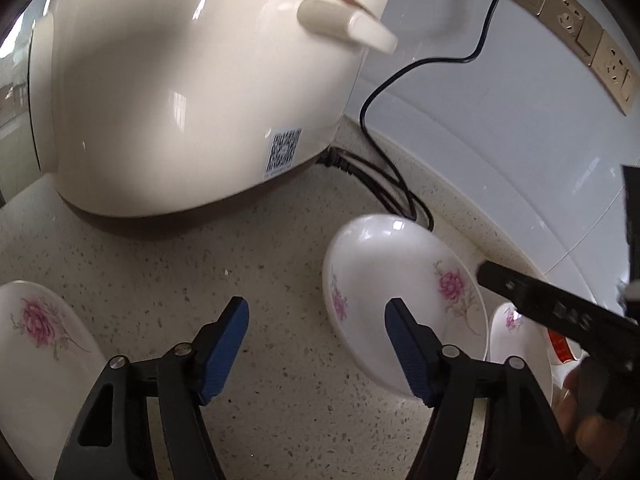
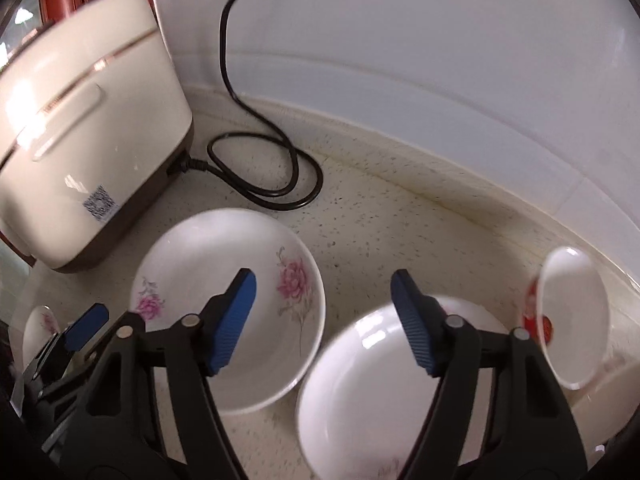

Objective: Organize plates and bowls
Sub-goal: 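Close the left tool on a flower plate rim while the right tool grasps another plate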

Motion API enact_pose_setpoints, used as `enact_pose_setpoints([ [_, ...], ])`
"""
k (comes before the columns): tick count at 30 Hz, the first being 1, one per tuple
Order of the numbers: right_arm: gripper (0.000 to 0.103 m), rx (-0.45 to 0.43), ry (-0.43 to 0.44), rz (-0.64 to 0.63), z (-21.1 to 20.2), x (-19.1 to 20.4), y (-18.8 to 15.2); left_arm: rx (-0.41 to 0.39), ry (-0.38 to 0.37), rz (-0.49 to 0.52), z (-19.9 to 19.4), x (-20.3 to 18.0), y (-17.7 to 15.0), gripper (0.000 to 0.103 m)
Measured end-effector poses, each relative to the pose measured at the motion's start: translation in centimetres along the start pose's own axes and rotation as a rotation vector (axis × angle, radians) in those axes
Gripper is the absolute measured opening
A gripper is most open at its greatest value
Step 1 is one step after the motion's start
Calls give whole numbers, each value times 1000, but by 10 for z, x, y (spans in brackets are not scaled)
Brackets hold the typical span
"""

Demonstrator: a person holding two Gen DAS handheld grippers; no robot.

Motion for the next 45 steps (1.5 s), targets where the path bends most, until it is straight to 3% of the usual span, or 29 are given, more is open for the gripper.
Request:
enact_pose_setpoints([
  [2, 70, 31, -7, -32, 13, 1, 4, 22, -5, 4, 3, 0, -2, 69],
  [8, 51, 107, -15, -62, 42, 0, 9, 38, -14, 48, 6, -13, -8, 60],
  [10, 48, 118, -6, -68, 48, 0, 10, 40, -21, 60, 11, -20, -8, 53],
  [14, 31, 132, 28, -90, 48, 8, 12, 52, -62, 90, 16, -26, -13, 35],
  [23, 30, 122, 14, -111, 42, 15, 10, 63, -94, 49, 17, -18, -11, 23],
  [28, 24, 112, 27, -77, 36, 11, 4, 80, -122, 18, 17, -8, -8, 19],
  [45, 23, 35, 33, -31, -22, 16, -13, 40, -175, 10, -24, 3, -8, 12],
])
Point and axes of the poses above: each gripper's, at about its wrist camera, not at the fingertips, and z roughly the way its jaws point, x to its left, y to its top, the point moved 1 cm from there along z, roughly the way its jaws point, and after that the axes turned 11 degrees about y, right-handed, at the moved point
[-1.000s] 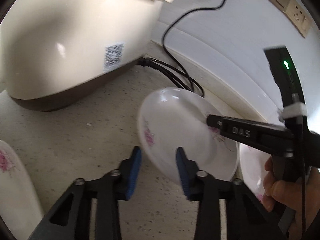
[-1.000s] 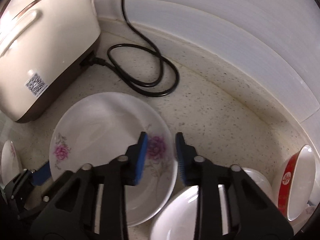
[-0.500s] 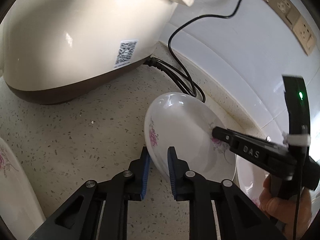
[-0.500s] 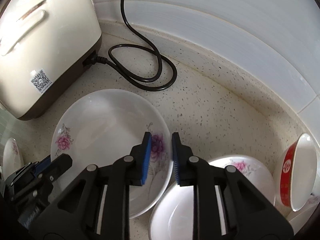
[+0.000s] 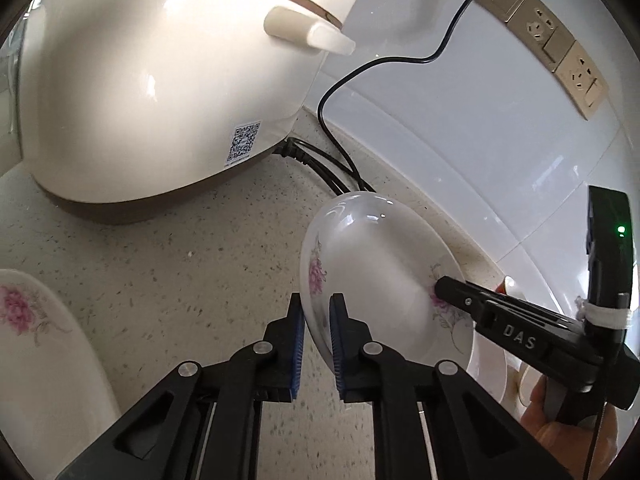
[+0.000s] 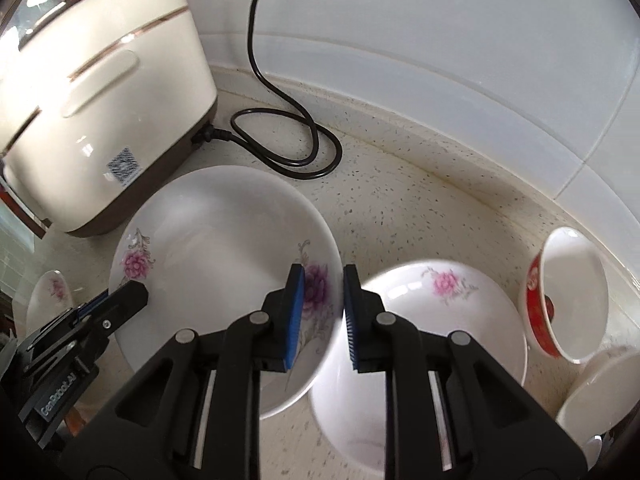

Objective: Organize plates and bowls
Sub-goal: 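Carry the plates to the stack by the rice cooker and open both tools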

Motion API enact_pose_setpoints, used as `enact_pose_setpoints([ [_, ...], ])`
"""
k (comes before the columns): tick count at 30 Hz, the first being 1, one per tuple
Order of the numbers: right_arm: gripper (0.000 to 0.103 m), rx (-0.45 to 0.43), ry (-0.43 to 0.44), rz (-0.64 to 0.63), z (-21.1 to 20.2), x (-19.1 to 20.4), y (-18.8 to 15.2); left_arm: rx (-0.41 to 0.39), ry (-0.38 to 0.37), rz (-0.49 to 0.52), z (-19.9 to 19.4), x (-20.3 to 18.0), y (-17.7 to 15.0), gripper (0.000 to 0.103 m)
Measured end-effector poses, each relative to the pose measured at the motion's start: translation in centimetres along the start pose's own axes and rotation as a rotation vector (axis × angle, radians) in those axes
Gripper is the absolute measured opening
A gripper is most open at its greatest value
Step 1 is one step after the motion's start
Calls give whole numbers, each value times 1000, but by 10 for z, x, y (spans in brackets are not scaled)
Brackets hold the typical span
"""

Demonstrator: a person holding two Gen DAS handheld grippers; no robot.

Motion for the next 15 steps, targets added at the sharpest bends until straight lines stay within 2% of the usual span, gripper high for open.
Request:
enact_pose_setpoints([
  [8, 23, -23, 43, -7, -21, 28, -17, -8, 13, -27, -26, 23, -10, 12],
  [15, 23, -22, 101, -19, -22, 66, -35, -35, 47, -53, -51, 55, -21, 12],
])
Point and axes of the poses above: each gripper's, at about its wrist camera, not at the fingertips, and z roughly the way its jaws point, x to its left, y to its top, the point moved 1 cm from there along z, roughly the way its jaws point, and after that the axes turned 11 degrees about y, right-handed, at the moved point
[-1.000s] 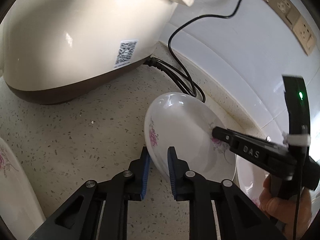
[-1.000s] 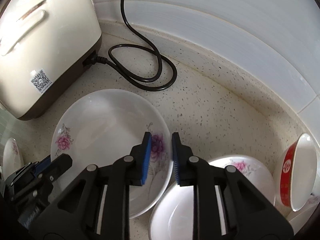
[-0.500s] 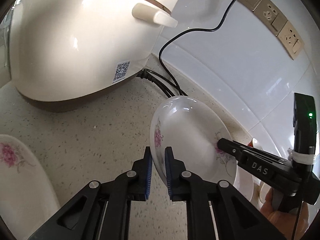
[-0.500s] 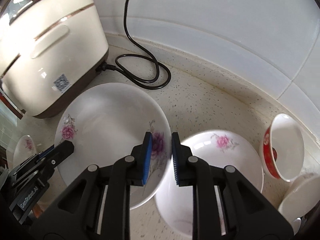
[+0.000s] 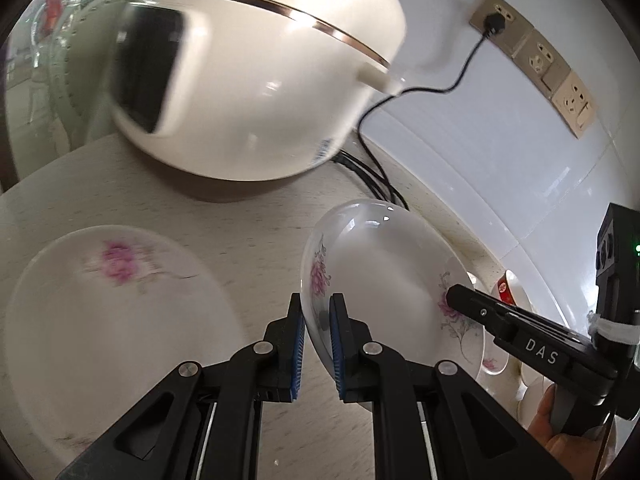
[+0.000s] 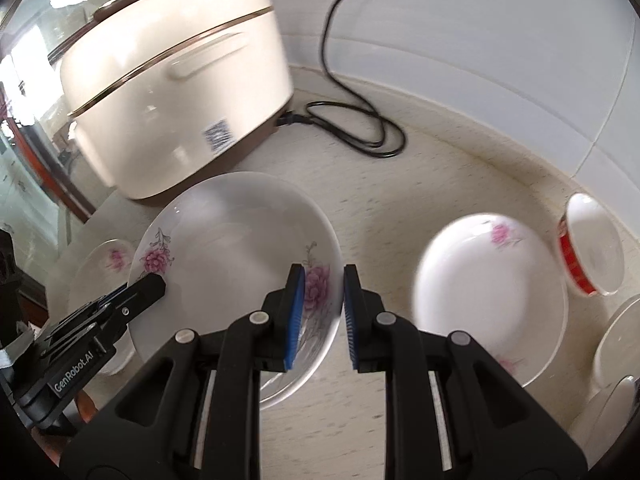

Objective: Organize plates and bowls
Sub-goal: 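Carry the plates to the stack by the rice cooker and open both tools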

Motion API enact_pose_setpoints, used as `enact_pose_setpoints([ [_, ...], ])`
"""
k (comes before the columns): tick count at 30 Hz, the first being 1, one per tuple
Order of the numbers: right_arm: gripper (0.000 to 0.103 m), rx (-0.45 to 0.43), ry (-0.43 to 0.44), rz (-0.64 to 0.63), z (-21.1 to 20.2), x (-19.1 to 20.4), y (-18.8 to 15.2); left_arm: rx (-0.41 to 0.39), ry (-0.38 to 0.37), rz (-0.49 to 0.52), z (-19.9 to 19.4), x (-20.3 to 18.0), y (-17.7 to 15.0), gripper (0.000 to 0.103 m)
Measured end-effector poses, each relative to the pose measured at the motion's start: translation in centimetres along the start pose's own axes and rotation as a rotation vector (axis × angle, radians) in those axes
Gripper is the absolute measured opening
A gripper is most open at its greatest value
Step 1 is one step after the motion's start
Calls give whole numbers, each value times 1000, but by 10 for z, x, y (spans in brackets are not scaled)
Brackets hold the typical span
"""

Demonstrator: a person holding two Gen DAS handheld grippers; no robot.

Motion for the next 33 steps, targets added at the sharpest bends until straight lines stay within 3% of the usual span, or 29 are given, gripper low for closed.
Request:
enact_pose_setpoints([
  [16, 23, 32, 98, -56, 23, 75, -20, -28, 91, -48, -23, 69, -9, 12],
  [33, 23, 77, 143, -129, 55, 117, -31, -89, 180, -64, -43, 102, -10, 12],
])
Point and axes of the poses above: each gripper's, at about its wrist camera, not at the fingertips, and z roughly the way its jaws point, x to its left, y to its top, the point moved 1 cm from there along z, roughly the way its jaws point, and after that the axes turned 11 degrees about y, right-handed, at the moved point
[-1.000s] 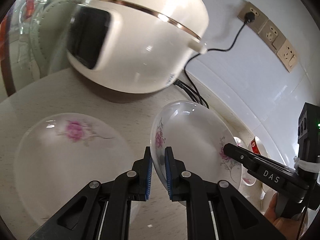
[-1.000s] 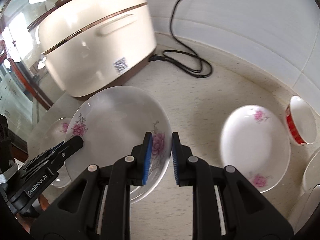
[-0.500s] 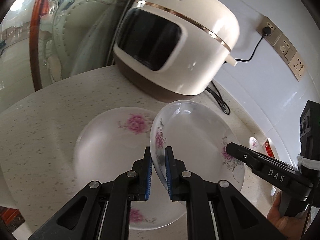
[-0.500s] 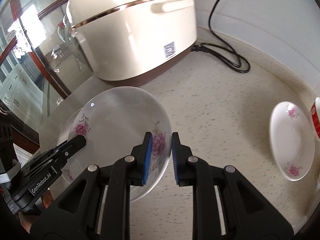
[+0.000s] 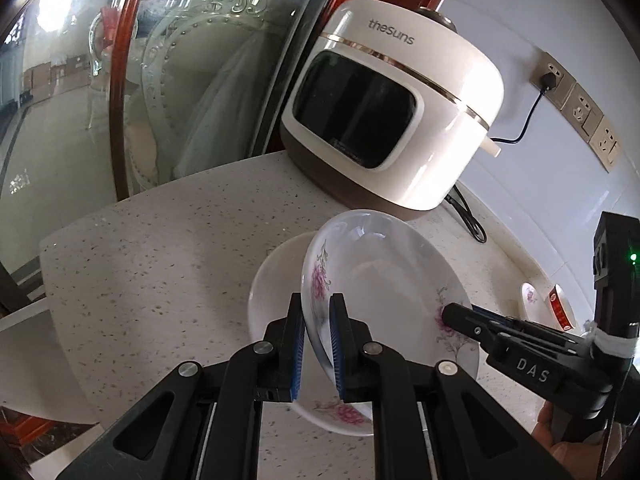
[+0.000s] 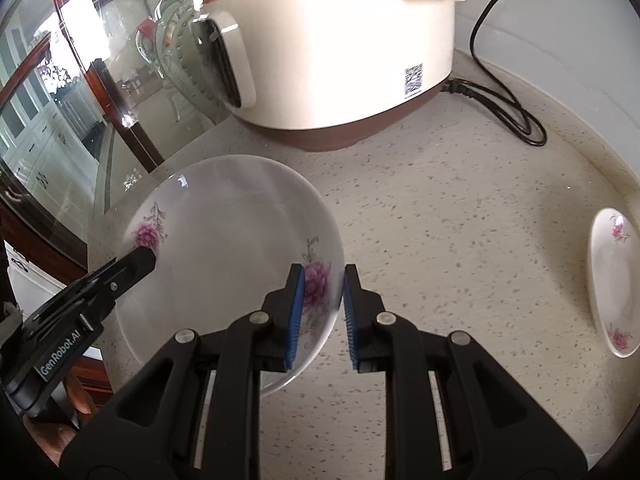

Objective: Organize plates and bowls
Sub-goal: 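Carry the plates to the stack by the rice cooker and open both tools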

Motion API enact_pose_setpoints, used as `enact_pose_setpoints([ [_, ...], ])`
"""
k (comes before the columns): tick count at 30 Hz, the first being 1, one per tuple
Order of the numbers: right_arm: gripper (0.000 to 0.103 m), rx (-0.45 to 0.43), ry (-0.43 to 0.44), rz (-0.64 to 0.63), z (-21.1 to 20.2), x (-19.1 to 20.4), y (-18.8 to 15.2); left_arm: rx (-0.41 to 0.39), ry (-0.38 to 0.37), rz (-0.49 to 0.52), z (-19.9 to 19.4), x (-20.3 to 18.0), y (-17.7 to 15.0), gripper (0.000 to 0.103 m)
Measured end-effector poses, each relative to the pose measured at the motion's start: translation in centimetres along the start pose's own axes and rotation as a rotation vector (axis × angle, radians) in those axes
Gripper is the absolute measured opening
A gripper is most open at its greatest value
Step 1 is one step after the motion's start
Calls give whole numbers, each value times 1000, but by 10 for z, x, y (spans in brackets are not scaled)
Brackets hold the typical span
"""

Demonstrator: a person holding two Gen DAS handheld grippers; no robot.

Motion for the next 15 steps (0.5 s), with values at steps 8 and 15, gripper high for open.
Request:
enact_pose_setpoints([
  [8, 23, 13, 2, -29, 12, 7, -3, -8, 27, 4, -4, 14, -6, 13],
  [15, 26, 6, -1, -53, 17, 10, -7, -25, 50, 32, -6, 18, -11, 13],
])
Point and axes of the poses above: each gripper's, at about its wrist camera, not at the fingertips, and z roughly the way its jaws point, x to its left, y to its top, the point moved 1 cm from there along z, roughly the way its jaws point, and after that the axes turned 11 degrees about y, right-handed, at the moved point
